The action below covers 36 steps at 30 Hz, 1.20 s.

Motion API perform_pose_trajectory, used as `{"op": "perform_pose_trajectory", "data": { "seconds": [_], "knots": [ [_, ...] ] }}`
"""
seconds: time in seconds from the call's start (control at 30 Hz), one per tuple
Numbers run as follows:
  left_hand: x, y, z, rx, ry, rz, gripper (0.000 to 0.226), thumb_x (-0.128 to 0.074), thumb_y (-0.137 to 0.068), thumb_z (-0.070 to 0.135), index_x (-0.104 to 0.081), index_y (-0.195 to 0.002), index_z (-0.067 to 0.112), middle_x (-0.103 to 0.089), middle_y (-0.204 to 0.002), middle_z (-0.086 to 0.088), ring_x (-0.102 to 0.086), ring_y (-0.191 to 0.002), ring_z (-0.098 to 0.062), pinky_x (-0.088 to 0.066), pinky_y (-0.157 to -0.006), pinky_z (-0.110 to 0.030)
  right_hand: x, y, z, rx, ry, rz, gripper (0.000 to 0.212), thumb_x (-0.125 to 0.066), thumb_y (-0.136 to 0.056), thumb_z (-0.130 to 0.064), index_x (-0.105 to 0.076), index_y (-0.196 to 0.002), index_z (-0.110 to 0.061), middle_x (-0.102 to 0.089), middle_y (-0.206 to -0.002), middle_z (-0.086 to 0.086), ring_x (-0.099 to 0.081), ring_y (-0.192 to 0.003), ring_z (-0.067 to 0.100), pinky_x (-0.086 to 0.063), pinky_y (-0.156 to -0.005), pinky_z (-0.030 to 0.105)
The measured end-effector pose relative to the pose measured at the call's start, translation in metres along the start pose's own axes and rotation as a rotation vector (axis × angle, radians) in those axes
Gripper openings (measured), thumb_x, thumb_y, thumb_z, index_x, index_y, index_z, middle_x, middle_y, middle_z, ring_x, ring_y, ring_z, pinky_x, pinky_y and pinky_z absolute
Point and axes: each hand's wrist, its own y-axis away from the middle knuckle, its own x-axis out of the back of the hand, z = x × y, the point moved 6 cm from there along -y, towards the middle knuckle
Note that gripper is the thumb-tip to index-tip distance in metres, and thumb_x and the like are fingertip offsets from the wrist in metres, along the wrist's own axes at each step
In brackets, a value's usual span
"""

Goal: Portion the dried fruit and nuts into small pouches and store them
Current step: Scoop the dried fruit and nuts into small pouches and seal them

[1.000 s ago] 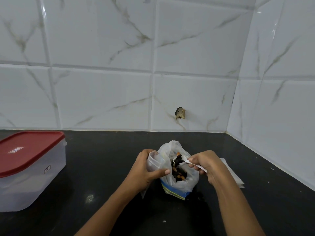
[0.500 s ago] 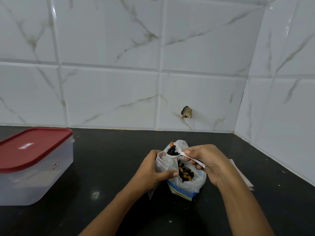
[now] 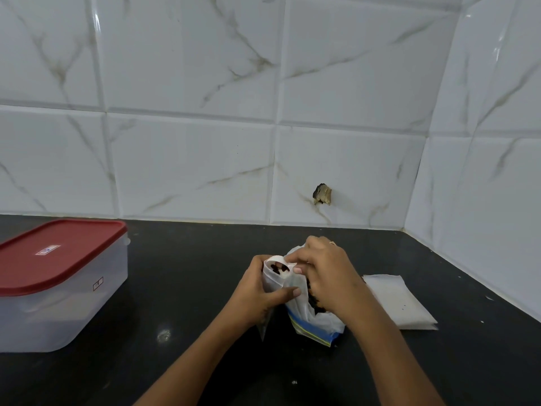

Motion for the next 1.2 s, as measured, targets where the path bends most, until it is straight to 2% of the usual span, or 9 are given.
{"op": "perform_pose_trajectory", "data": {
  "seconds": [0.13, 0.2, 0.27, 0.37, 0.67, 0.8, 0.9, 1.0, 1.2],
  "knots": [
    [0.003, 0.001, 0.002, -0.012, 0.029, 0.025, 0.046, -0.072, -0.076, 0.006, -0.043, -0.107, 0.023, -0.057, -0.11, -0.001, -0.06, -0.096, -0.006, -0.05, -0.07, -0.011, 0.001, -0.003, -0.013, 0.195, 0.109, 0.092, 0.032, -0.072, -0.075, 0.002, -0.07, -0.105, -0.006, -0.062, -0.093, 0.012, -0.056, -0.094, 0.026, -0.045, -0.078, 0.026],
    [0.004, 0.001, 0.003, -0.005, 0.029, 0.032, 0.047, -0.071, -0.076, 0.007, -0.042, -0.111, 0.02, -0.057, -0.109, 0.0, -0.061, -0.094, -0.006, -0.05, -0.068, -0.01, -0.002, -0.002, -0.012, 0.294, 0.148, 0.198, 0.039, -0.085, -0.046, 0.005, -0.074, -0.082, -0.005, -0.062, -0.071, 0.007, -0.059, -0.072, 0.021, -0.05, -0.059, 0.026],
    [0.004, 0.001, 0.003, 0.004, 0.057, 0.036, 0.048, -0.071, -0.077, 0.008, -0.042, -0.113, 0.019, -0.057, -0.106, 0.002, -0.061, -0.091, -0.005, -0.05, -0.066, -0.009, -0.003, -0.001, -0.014, 0.36, 0.156, 0.259, 0.043, -0.089, -0.038, 0.003, -0.074, -0.077, -0.009, -0.06, -0.066, 0.003, -0.045, -0.074, 0.009, -0.045, -0.056, 0.019],
    [0.005, 0.001, 0.002, 0.014, 0.114, 0.032, 0.047, -0.072, -0.075, 0.011, -0.042, -0.11, 0.024, -0.058, -0.109, 0.0, -0.062, -0.094, -0.006, -0.051, -0.069, -0.013, -0.003, 0.001, -0.02, 0.421, 0.156, 0.277, 0.044, -0.088, -0.039, 0.006, -0.074, -0.077, -0.011, -0.058, -0.065, 0.001, -0.032, -0.073, 0.008, -0.042, -0.055, 0.02],
    [0.009, 0.0, -0.002, 0.027, 0.112, 0.051, 0.041, -0.068, -0.079, 0.01, -0.042, -0.107, 0.025, -0.059, -0.107, -0.002, -0.062, -0.093, -0.01, -0.052, -0.066, -0.014, -0.002, 0.006, -0.03, 0.46, 0.182, 0.304, 0.021, -0.062, -0.06, -0.008, -0.074, -0.076, -0.015, -0.057, -0.064, -0.003, -0.032, -0.071, 0.008, -0.035, -0.062, 0.023],
    [0.012, -0.002, -0.004, 0.014, 0.119, 0.065, 0.046, -0.071, -0.077, 0.009, -0.041, -0.107, 0.025, -0.057, -0.109, -0.002, -0.062, -0.095, -0.01, -0.052, -0.07, -0.016, -0.004, 0.005, -0.022, 0.404, 0.282, 0.27, 0.043, -0.083, -0.048, -0.006, -0.069, -0.085, -0.022, -0.064, -0.073, -0.007, -0.052, -0.07, 0.008, -0.033, -0.065, 0.02],
    [0.011, -0.002, -0.004, 0.022, 0.127, 0.058, 0.048, -0.072, -0.076, 0.01, -0.04, -0.108, 0.027, -0.058, -0.111, -0.002, -0.062, -0.098, -0.011, -0.053, -0.075, -0.021, -0.006, 0.003, -0.017, 0.362, 0.214, 0.263, 0.049, -0.082, -0.048, -0.007, -0.065, -0.092, -0.021, -0.067, -0.078, -0.006, -0.064, -0.063, 0.011, -0.047, -0.061, 0.019],
    [0.01, -0.001, -0.003, 0.018, 0.15, 0.046, 0.048, -0.072, -0.076, 0.01, -0.041, -0.109, 0.026, -0.059, -0.112, -0.002, -0.063, -0.099, -0.012, -0.054, -0.076, -0.021, 0.0, 0.003, -0.019, 0.34, 0.176, 0.301, 0.027, -0.058, -0.066, -0.018, -0.065, -0.092, -0.021, -0.067, -0.078, -0.006, -0.064, -0.063, 0.01, -0.048, -0.06, 0.018],
    [0.01, 0.0, -0.002, 0.019, 0.111, 0.042, 0.047, -0.073, -0.075, 0.011, -0.043, -0.109, 0.024, -0.059, -0.112, -0.001, -0.062, -0.101, -0.011, -0.054, -0.078, -0.021, 0.002, 0.003, -0.008, 0.136, -0.176, 0.204, 0.032, -0.057, -0.078, 0.003, -0.066, -0.101, -0.017, -0.052, -0.085, -0.009, -0.056, -0.075, 0.008, -0.046, -0.074, 0.02]
  ]
}}
